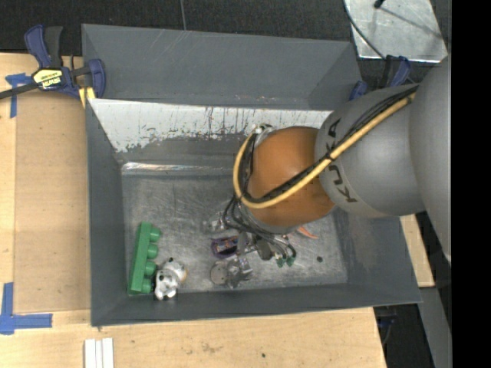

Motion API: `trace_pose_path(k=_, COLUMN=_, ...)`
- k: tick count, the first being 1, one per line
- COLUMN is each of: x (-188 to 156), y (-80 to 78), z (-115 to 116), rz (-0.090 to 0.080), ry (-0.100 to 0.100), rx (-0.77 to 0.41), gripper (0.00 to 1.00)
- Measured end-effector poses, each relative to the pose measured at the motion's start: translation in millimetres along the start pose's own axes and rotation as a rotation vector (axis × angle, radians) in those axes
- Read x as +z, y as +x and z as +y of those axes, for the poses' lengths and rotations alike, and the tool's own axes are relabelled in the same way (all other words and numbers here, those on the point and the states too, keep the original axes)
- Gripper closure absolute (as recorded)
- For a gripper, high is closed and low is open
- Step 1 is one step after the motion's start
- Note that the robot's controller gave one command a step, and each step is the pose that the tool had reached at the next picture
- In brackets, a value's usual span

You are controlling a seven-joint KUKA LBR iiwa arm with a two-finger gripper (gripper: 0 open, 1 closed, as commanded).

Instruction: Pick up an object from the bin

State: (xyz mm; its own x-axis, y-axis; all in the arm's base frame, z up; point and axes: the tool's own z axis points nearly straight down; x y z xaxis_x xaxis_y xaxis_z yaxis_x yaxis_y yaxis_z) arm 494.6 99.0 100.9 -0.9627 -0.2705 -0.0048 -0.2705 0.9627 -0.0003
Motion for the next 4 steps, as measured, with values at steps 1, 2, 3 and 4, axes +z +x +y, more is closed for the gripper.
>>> trace_pose_path(k=1, x=24, y=-36.7, z=-70, rz=-0.020, ry=0.001, rx=0.006, gripper=1.00)
trace_pose_path(k=2, x=24, y=-36.7, z=-70, rz=-0.020, ry=0.001, rx=0.006, gripper=1.00)
trace_pose_path(k=3, x=-11, y=-29.6, z=-77, rz=0.009, ry=-0.002, rx=0.012, gripper=1.00)
trace_pose_path(k=4, x=-37, y=-40.3, z=-70, rz=-0.006, ry=0.002, rx=0.011, gripper=1.00)
